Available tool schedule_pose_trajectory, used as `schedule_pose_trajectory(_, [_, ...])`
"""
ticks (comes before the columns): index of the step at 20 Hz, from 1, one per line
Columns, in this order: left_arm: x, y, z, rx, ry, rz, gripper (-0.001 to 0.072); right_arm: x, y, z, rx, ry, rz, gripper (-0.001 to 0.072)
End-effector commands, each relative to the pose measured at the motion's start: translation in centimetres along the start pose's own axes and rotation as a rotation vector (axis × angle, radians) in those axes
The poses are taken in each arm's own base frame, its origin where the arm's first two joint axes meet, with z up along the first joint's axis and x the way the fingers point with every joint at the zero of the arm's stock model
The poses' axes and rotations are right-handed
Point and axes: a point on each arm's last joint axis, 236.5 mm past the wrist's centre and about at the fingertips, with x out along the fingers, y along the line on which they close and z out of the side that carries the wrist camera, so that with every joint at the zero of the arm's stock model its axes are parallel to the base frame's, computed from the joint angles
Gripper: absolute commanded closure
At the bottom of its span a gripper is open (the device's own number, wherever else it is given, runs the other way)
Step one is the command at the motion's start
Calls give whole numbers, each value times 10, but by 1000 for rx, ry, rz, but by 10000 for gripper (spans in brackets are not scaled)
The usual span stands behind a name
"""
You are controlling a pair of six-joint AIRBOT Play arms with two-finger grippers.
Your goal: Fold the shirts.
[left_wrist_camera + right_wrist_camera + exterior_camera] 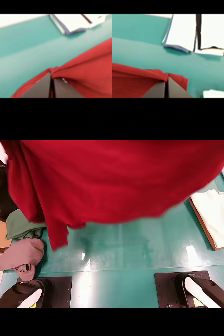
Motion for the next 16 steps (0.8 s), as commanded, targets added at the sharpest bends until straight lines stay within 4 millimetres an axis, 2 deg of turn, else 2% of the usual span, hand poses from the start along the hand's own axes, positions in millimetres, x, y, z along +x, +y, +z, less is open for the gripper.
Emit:
schedule_pose_trajectory(1, [57, 13, -71, -48, 238, -10, 683, 52, -14, -35, 80, 196, 27, 693])
schedule_pose_trajectory(2, [81, 18, -105, -73, 338, -15, 683, 80, -21, -58, 111, 284, 39, 693])
schedule_pose_trajectory(6, [162, 36, -234, -86, 651, -47, 682, 181, -43, -174, 253, 638, 77, 693])
schedule_pose_trajectory(8, [202, 48, -267, -54, 685, -52, 682, 220, -52, -212, 304, 705, 76, 692])
schedule_pose_trajectory(9, [223, 56, -274, -43, 660, -39, 682, 236, -56, -223, 327, 718, 71, 692])
schedule_pose_trajectory(11, [259, 73, -270, -23, 563, 7, 682, 257, -63, -234, 358, 725, 57, 692])
schedule_pose_trajectory(14, [285, 93, -244, 12, 429, 72, 682, 272, -70, -233, 363, 686, 40, 680])
schedule_pose_trajectory(15, [287, 95, -233, 9, 395, 82, 680, 275, -73, -228, 361, 663, 33, 501])
schedule_pose_trajectory(16, [287, 96, -224, 5, 379, 84, 583, 276, -78, -222, 362, 632, 22, 282])
